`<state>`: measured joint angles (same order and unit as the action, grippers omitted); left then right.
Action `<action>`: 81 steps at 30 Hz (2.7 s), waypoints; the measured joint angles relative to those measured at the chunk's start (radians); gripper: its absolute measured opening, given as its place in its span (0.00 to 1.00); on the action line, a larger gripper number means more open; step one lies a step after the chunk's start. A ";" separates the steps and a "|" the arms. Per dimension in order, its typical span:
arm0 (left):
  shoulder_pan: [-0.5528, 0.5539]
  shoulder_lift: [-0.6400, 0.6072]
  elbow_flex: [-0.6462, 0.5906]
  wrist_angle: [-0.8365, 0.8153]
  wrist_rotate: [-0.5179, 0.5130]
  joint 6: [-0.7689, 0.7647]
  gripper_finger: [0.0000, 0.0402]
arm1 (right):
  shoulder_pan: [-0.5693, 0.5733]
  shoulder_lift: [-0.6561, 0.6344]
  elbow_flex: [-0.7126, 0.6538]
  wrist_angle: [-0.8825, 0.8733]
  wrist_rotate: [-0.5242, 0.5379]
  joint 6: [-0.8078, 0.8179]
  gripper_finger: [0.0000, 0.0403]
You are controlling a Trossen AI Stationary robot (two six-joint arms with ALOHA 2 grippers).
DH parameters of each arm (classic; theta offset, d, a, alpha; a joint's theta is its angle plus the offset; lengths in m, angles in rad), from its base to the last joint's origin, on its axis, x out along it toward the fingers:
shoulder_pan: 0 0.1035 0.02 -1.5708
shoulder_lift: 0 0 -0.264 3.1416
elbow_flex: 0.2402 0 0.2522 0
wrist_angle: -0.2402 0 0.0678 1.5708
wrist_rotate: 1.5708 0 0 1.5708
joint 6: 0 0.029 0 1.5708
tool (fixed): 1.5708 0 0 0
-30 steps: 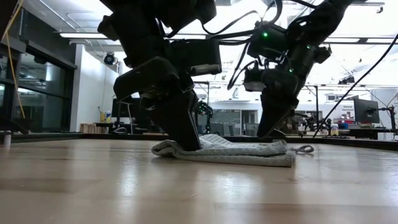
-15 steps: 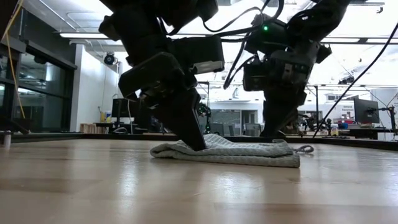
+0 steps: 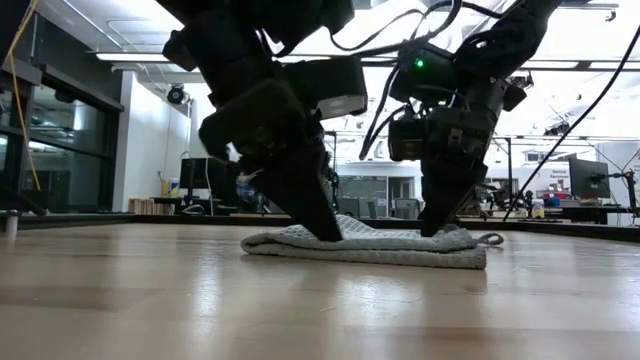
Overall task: Fold microfiber towels
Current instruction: Fold the gray towel on the table
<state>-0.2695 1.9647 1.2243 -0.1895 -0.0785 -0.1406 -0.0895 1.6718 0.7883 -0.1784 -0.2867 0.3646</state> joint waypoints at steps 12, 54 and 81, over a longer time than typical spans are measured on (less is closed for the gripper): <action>0.000 0.015 0.000 0.042 0.009 -0.003 0.00 | -0.057 0.004 0.000 -0.006 -0.031 -0.075 0.01; 0.002 0.053 -0.001 0.185 0.019 0.012 0.00 | -0.145 0.004 0.000 -0.008 -0.073 -0.225 0.01; 0.002 0.052 0.000 0.165 -0.025 -0.028 0.00 | -0.014 0.088 0.003 -0.013 -0.186 -0.107 0.01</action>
<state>-0.2680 2.0167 1.2240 -0.0248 -0.1032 -0.1688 -0.1034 1.7599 0.7918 -0.1916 -0.4723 0.2577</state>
